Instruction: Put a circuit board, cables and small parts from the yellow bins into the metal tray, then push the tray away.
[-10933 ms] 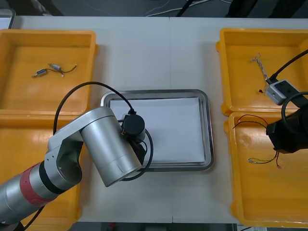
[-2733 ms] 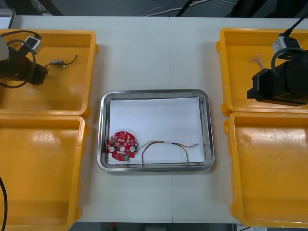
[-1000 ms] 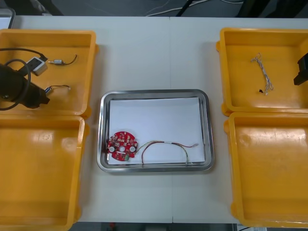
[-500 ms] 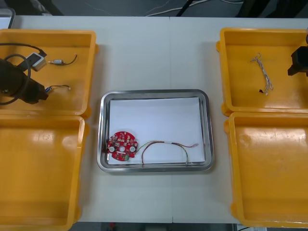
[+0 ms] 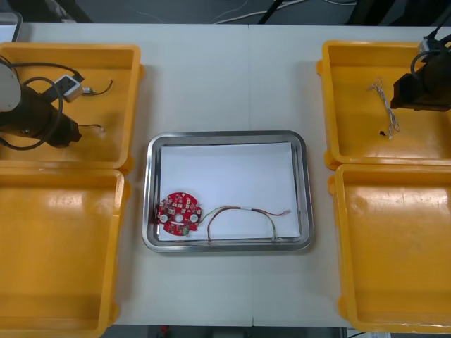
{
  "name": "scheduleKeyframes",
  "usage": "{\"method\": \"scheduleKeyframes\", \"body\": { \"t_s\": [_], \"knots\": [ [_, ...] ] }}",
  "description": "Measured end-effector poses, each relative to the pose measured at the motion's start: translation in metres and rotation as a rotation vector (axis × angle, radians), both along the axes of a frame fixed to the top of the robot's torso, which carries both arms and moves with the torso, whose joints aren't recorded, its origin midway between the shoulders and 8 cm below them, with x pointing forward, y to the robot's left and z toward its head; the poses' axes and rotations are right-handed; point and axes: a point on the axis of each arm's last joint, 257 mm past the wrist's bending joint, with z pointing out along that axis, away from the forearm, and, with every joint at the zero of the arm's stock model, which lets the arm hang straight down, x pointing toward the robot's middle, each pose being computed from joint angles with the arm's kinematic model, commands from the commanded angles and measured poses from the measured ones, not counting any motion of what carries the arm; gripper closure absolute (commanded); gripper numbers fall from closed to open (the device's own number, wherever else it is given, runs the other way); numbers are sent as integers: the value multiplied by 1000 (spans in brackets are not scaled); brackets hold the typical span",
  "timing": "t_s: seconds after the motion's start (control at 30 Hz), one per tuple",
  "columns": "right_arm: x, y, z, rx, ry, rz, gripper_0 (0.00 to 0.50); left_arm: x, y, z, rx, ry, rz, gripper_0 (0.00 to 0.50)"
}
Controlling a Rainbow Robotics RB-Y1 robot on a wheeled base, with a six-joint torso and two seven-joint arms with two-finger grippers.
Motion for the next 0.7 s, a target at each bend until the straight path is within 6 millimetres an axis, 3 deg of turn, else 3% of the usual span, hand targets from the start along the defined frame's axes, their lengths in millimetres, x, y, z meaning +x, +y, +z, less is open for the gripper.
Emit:
{"method": "scheduleKeyframes", "body": {
  "t_s": [0.23,0.43,0.6,0.7],
  "knots": [
    [17,8,-17,28,-31,-14,38,4,5,-6,-4,-10,15,0],
    [25,5,-16,-6,-61,14,38,5,8,-13,3,-6,20,0],
    [32,5,-13,-24,-91,19,37,5,7,-14,7,-4,18,45],
    [32,5,-15,-35,-87,25,37,5,7,-15,12,-1,16,118]
  ]
}}
